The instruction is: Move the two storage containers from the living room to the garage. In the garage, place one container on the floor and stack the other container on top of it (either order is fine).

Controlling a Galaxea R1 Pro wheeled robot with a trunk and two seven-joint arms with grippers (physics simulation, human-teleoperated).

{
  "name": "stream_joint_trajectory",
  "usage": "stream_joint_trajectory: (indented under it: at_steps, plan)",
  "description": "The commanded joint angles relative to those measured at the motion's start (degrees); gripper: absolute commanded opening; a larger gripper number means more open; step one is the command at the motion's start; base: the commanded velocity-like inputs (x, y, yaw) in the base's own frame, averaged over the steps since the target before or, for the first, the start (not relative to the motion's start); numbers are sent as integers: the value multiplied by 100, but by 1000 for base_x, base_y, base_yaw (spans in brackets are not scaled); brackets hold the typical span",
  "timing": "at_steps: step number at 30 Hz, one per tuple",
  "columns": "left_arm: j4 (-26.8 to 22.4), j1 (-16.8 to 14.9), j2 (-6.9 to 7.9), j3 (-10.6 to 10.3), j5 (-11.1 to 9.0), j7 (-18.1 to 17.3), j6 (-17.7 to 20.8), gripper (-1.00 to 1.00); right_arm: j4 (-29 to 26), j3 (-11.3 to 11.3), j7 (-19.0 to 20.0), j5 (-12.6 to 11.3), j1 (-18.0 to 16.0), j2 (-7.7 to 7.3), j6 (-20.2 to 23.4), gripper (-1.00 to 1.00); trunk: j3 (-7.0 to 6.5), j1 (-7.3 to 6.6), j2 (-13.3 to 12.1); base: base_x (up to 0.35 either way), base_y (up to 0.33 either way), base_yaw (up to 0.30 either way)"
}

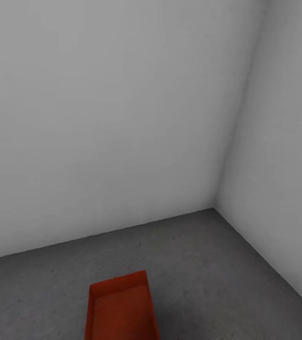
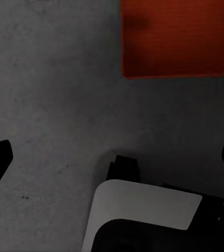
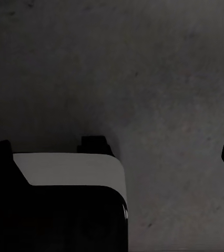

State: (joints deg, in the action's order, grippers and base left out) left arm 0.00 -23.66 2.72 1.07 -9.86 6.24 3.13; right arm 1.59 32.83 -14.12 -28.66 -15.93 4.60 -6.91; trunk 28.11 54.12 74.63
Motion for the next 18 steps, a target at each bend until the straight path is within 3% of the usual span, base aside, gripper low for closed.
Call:
stream_joint_trajectory:
  at_steps: [1, 15, 18]
  plan:
    - [0, -2, 1, 7, -33, 9, 15, 100, 17, 47, -3, -58, -7, 5, -28, 100, 5, 0, 3, 0, 0, -283]
    - [0, 116, -61, 7, -24, 9, 12, 100, 17, 48, -3, -57, -7, 5, -21, 100, 5, 0, 3, -1, -2, -282]
    - [0, 116, -61, 8, -32, 9, 12, 100, 17, 48, 3, -52, -7, 5, -21, 100, 5, 0, 3, -107, -191, -258]
